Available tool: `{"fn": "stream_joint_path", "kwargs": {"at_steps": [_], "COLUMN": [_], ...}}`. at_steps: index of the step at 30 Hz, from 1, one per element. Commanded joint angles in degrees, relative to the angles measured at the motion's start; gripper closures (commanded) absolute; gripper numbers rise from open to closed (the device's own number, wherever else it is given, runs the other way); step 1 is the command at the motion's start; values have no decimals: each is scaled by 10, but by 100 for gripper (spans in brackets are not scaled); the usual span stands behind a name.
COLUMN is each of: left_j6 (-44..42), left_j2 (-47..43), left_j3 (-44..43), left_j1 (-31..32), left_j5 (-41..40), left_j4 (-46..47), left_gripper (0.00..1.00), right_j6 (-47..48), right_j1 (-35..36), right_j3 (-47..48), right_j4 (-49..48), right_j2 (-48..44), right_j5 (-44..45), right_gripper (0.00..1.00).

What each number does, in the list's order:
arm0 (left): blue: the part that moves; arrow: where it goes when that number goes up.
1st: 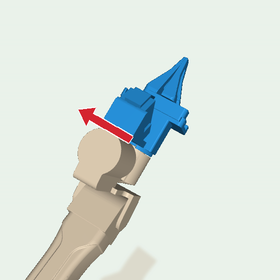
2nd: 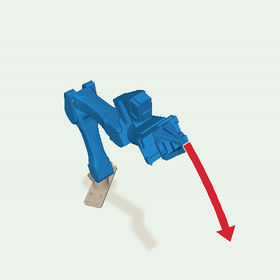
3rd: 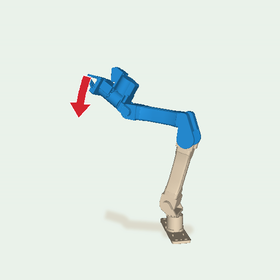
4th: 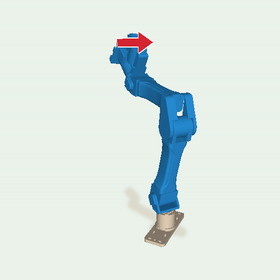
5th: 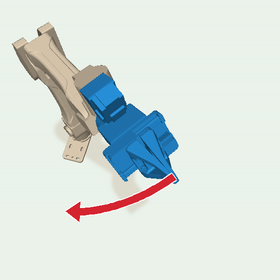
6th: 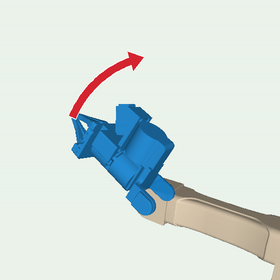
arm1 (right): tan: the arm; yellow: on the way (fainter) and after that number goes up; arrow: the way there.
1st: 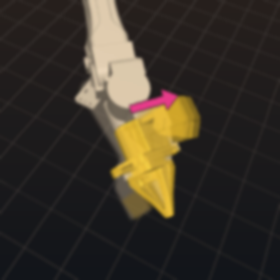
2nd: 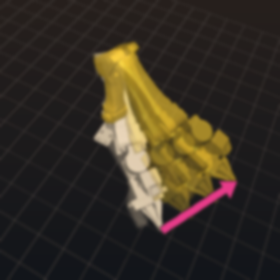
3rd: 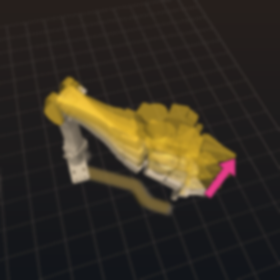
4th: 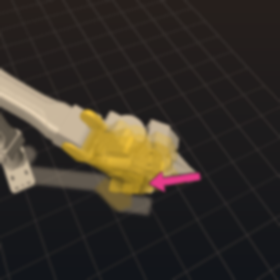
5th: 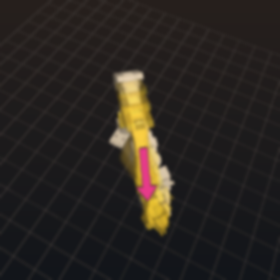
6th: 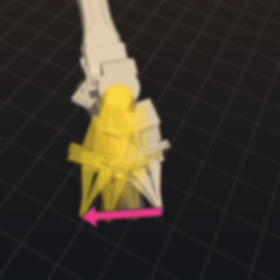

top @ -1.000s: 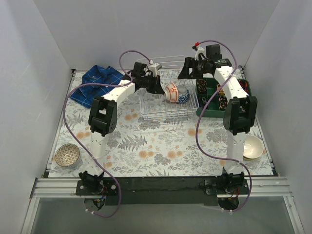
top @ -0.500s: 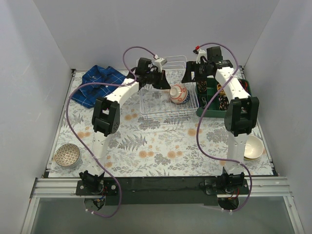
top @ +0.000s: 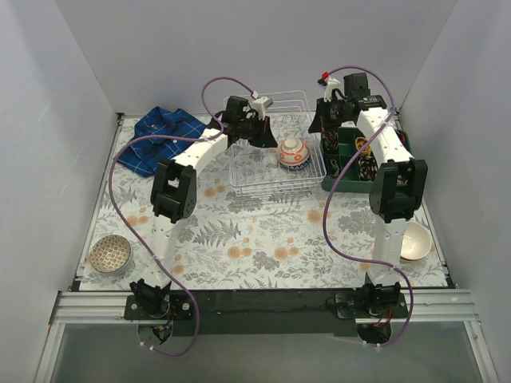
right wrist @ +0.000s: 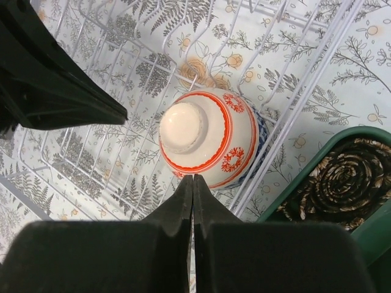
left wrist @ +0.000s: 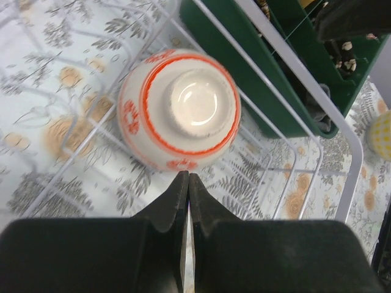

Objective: Load the bowls into the dish rack

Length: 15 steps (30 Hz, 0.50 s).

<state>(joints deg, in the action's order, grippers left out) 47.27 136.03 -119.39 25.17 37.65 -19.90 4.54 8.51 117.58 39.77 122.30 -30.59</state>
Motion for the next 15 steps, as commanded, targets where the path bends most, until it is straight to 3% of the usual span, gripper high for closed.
{"fn": "stream_joint_path", "kwargs": {"at_steps": [1, 6, 7, 8, 10, 11, 13, 15], "left_j6": [-40, -54, -76, -89, -123, -151, -182, -219], "left_j2": [-141, -224, -252, -270, -307, -357, -407, -459], "left_j3": [71, 128, 130, 132, 144, 169, 201, 219], "left_j1": [-21, -30, -31, -35, -42, -57, -79, -142], "left_j5": [-37, -122, -136, -150, -200, -220, -265, -273], "left_j4": [-17, -38, -51, -69, -123, -139, -193, -281], "left_gripper": [100, 100, 96, 79, 64, 43, 31, 25], "right_j6": [21, 43, 51, 59, 83, 90, 110, 128], "right_j1": [10, 24, 28, 33, 35, 36, 36, 35], "right_j3": [48, 66, 64, 53, 36, 18, -3, -49], "right_j4": [-3, 10, 19, 24, 33, 42, 48, 47], "right_j2": [1, -3, -11, -30, -53, -76, -99, -135], "right_j5": [-20, -43, -41, -41, -46, -47, -41, -53], "right_gripper": [99, 99, 99, 99, 99, 99, 96, 77]}}
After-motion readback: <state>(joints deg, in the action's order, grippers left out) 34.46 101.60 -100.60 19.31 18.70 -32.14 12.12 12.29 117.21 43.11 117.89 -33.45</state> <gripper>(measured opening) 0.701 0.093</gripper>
